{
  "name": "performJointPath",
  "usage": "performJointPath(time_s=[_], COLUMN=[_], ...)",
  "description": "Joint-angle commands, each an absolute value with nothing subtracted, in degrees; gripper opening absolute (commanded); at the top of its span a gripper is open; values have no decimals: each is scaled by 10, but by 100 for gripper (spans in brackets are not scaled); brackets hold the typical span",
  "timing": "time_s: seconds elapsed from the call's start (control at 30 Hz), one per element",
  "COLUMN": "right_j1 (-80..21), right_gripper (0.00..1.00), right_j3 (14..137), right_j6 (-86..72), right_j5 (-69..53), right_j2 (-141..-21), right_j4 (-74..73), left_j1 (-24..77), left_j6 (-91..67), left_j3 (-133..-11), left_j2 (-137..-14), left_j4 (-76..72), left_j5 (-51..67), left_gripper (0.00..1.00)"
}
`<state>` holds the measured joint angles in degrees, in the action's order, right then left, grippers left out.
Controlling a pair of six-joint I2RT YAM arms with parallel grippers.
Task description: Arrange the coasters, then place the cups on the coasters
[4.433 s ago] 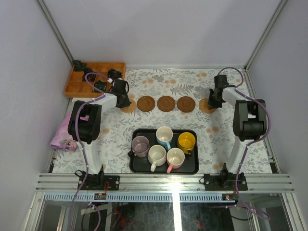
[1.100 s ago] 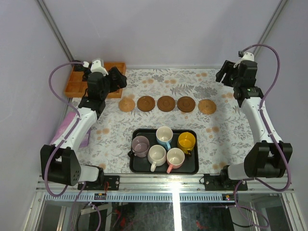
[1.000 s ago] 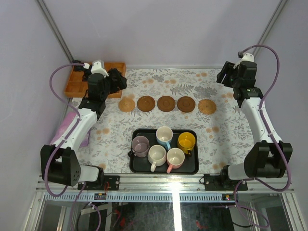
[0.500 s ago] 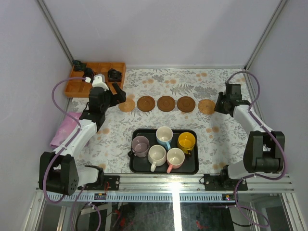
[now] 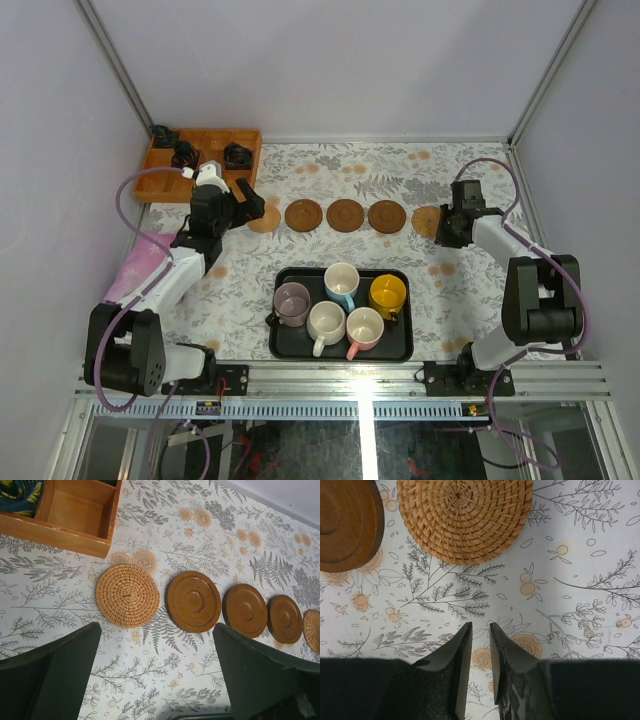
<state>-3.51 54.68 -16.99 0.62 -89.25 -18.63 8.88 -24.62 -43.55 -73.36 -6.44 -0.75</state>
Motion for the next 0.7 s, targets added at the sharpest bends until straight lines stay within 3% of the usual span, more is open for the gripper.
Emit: performJointPath(time_s=[0.0,0.67], right_j1=[-41,-41], right_gripper=[28,29], right_j3=[566,568], right_j6=[-175,-178], right_j5=[17,37], right_j2=[-902,-949], right_j4=[-194,-164], left_j1=[83,83], left_j6=[-258,-261], left_j3=[-431,-431], left_j2=[-741,-733], left_j4=[-108,-70], left_j5=[0,-17], left_gripper=[94,94])
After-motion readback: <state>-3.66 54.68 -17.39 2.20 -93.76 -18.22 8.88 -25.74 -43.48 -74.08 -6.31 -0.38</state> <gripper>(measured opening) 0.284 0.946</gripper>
